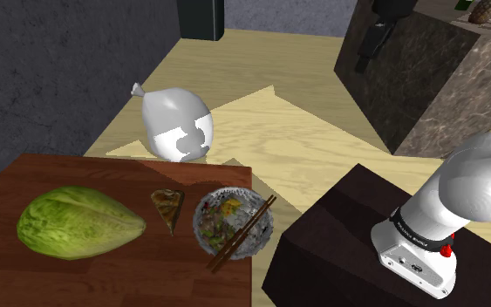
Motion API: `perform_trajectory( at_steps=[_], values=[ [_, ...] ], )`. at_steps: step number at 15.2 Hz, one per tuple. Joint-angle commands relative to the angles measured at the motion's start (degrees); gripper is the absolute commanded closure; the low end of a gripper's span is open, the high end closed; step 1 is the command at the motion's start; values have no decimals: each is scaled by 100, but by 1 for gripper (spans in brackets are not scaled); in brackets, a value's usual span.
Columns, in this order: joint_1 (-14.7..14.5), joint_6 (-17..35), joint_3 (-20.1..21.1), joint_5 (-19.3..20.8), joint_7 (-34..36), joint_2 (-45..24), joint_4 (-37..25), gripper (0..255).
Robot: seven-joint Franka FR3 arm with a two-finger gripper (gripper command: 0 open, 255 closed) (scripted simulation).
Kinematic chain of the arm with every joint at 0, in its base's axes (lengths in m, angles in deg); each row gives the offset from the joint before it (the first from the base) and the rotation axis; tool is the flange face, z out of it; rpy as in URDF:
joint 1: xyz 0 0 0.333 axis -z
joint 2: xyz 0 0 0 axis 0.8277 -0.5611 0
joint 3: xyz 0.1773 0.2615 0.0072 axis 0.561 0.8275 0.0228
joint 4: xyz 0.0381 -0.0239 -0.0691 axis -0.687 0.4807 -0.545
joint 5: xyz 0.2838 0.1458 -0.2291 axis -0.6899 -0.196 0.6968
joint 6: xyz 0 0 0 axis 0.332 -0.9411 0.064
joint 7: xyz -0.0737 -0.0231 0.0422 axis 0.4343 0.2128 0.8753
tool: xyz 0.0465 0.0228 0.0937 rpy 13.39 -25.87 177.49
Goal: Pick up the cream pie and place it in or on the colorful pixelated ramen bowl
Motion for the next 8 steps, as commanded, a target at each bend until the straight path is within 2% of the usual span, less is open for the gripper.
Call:
perform_trajectory(
  at_steps=[1, 8],
  values=[
    [0, 0, 0, 0, 0, 0, 0, 0],
    [-165, 546, 833, -612, 1201, -333, 383, 0]
  ],
)
